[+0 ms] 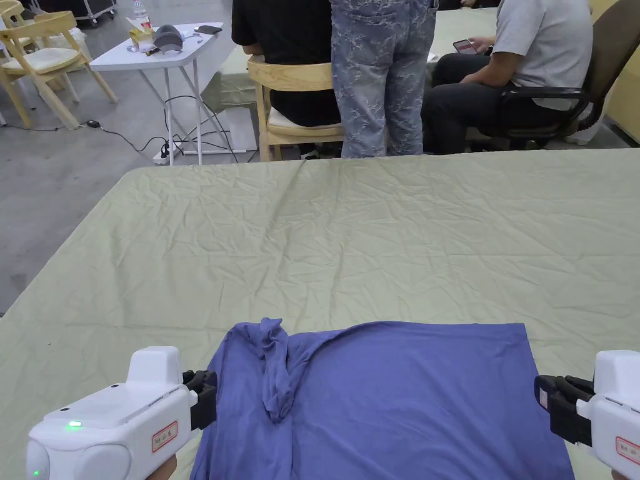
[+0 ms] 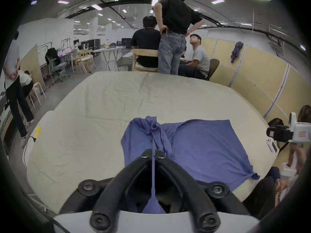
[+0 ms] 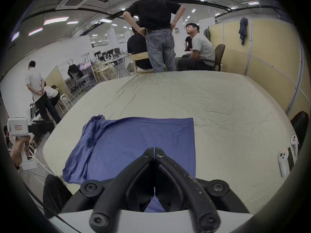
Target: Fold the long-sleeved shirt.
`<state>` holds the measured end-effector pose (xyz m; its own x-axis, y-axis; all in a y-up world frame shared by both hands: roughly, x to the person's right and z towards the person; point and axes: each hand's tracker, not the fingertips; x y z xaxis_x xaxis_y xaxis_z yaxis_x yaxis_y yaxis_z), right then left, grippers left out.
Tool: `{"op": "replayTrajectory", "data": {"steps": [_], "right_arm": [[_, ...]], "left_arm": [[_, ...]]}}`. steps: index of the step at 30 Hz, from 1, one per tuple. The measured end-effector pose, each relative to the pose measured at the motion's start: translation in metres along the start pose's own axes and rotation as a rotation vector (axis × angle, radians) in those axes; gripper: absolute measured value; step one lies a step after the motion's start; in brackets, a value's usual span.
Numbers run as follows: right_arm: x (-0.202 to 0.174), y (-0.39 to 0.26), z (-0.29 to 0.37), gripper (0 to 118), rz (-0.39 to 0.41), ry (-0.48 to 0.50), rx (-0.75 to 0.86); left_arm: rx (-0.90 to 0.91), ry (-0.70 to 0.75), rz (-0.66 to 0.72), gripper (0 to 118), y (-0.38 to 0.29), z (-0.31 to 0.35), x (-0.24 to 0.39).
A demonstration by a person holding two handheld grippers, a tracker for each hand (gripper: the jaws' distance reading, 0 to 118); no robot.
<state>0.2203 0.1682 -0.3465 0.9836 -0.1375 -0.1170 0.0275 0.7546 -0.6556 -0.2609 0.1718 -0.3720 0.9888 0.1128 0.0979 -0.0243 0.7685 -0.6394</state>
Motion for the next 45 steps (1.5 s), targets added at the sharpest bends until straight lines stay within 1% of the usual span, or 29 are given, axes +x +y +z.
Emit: {"op": "replayTrajectory", "data": {"steps": [6,7,9,10,13,14,16,17,18,19,20,21,22,24,28,32,36,38,39,40,41,42,43,44,45], "right_arm": [[0.001,0.000,0.002,0,0.003,-0.006,0.002],[0.002,0.001,-0.001,0,0.006,-0.009,-0.004],[0.003,0.003,-0.006,0,0.012,-0.015,-0.013],[0.004,0.004,-0.009,0,0.015,-0.018,-0.017],[0.008,0.005,-0.019,0,0.017,-0.019,-0.035],[0.009,0.004,-0.024,0,0.018,-0.022,-0.044],[0.012,0.002,-0.033,0,0.015,-0.025,-0.066],[0.013,0.001,-0.037,0,0.009,-0.026,-0.075],[0.014,0.000,-0.041,0,0.004,-0.024,-0.085],[0.015,-0.001,-0.046,0,0.001,-0.021,-0.095],[0.015,-0.002,-0.051,0,-0.001,-0.022,-0.104],[0.016,-0.003,-0.055,0,-0.001,-0.025,-0.114],[0.016,-0.005,-0.060,0,0.003,-0.028,-0.126],[0.018,-0.007,-0.070,0,0.005,-0.033,-0.145],[0.020,-0.013,-0.088,0,0.003,-0.039,-0.186],[0.021,-0.016,-0.101,0,0.000,-0.037,-0.213],[0.022,-0.018,-0.106,0,-0.002,-0.032,-0.230],[0.020,-0.018,-0.105,0,0.001,-0.034,-0.233],[0.020,-0.018,-0.105,0,0.003,-0.034,-0.233],[0.020,-0.018,-0.106,0,0.002,-0.034,-0.234],[0.020,-0.018,-0.106,0,0.000,-0.034,-0.234],[0.020,-0.017,-0.105,0,-0.003,-0.034,-0.233],[0.020,-0.017,-0.104,0,-0.006,-0.033,-0.231],[0.020,-0.016,-0.103,0,-0.008,-0.031,-0.228],[0.021,-0.015,-0.103,0,-0.010,-0.031,-0.227]], "left_arm": [[-0.090,-0.060,0.004,0,0.009,-0.017,-0.012],[-0.107,-0.070,-0.015,0,0.013,-0.024,-0.013],[-0.159,-0.047,-0.050,0,0.022,-0.041,-0.017],[-0.143,-0.050,-0.039,0,0.030,-0.052,-0.023],[-0.183,-0.077,-0.012,0,0.049,-0.079,-0.026],[-0.221,-0.102,-0.017,0,0.056,-0.093,-0.029],[-0.241,-0.098,-0.021,0,0.069,-0.116,-0.029],[-0.239,-0.084,-0.027,2,0.073,-0.128,-0.030],[-0.239,-0.063,-0.019,7,0.077,-0.140,-0.032],[-0.270,-0.017,-0.031,26,0.081,-0.155,-0.033],[-0.303,-0.017,-0.045,46,0.084,-0.169,-0.034],[-0.307,-0.028,-0.044,60,0.085,-0.181,-0.037],[-0.303,-0.039,-0.030,62,0.086,-0.194,-0.041],[-0.319,-0.050,0.011,62,0.087,-0.214,-0.044],[-0.353,-0.065,0.046,62,0.084,-0.256,-0.051],[-0.401,-0.032,0.021,62,0.069,-0.294,-0.052],[-0.394,-0.048,0.059,65,0.058,-0.305,-0.054],[-0.403,-0.042,0.045,64,0.062,-0.302,-0.048],[-0.407,-0.037,0.022,61,0.062,-0.301,-0.045],[-0.400,-0.043,0.000,49,0.063,-0.298,-0.045],[-0.392,-0.058,0.001,27,0.062,-0.295,-0.042],[-0.380,-0.108,0.025,13,0.061,-0.293,-0.039],[-0.384,-0.088,0.025,12,0.057,-0.290,-0.032],[-0.378,-0.037,-0.023,12,0.056,-0.291,-0.031],[-0.370,-0.035,-0.044,12,0.055,-0.292,-0.029]]}}
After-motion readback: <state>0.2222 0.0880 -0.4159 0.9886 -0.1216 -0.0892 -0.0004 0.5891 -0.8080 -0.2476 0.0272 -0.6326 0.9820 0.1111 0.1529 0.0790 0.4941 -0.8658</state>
